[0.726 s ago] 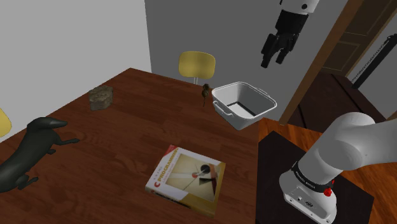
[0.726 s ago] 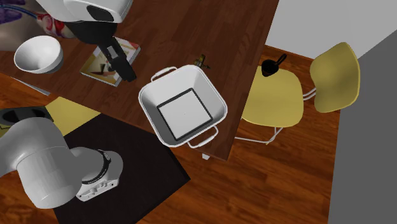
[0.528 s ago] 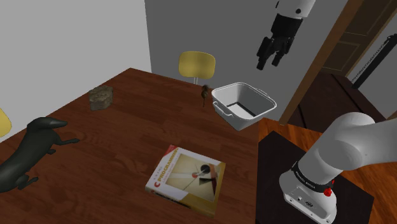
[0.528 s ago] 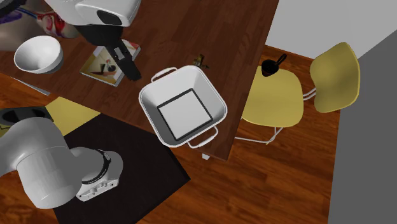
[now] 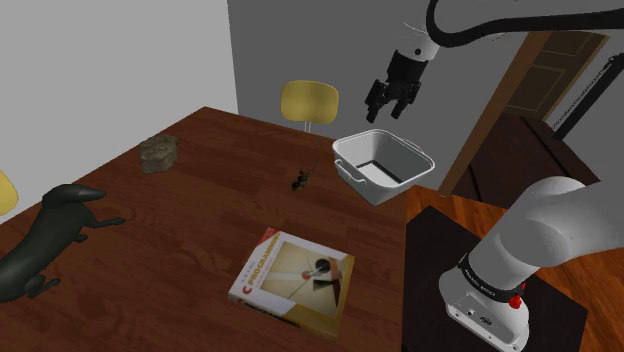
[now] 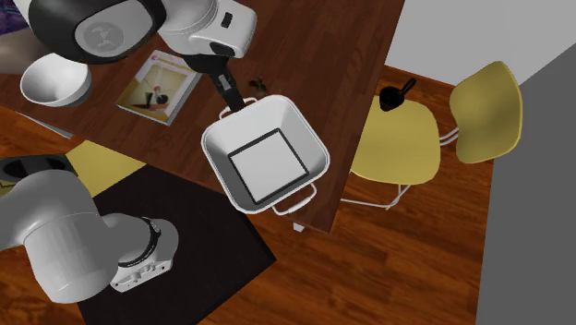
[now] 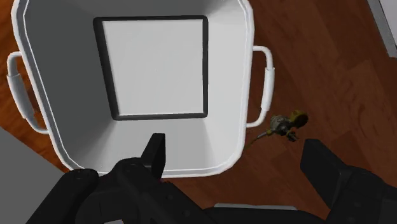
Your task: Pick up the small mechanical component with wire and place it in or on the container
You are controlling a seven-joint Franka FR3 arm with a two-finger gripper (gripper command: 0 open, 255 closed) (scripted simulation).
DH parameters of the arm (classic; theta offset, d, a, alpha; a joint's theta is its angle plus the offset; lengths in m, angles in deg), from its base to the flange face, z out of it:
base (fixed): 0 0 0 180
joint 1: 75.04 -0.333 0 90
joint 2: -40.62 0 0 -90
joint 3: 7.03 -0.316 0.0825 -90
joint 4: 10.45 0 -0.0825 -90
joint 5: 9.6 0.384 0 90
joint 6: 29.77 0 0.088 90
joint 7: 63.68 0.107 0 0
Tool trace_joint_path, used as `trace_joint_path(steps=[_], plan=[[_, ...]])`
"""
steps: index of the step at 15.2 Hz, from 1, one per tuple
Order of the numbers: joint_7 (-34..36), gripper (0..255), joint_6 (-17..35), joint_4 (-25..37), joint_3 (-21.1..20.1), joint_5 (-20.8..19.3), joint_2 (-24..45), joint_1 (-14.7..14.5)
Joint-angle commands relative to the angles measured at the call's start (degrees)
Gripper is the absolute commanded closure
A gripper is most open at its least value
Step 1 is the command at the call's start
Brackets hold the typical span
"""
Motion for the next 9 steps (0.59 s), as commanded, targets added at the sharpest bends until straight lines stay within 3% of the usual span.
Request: trace_joint_path(steps=[1,9], plan=[[0.7,0,5.3,-1.0,-0.4,0.6,2.9,0.2],[3.7,0,23.7,0.5,-1.9,2.2,17.7,0.9]])
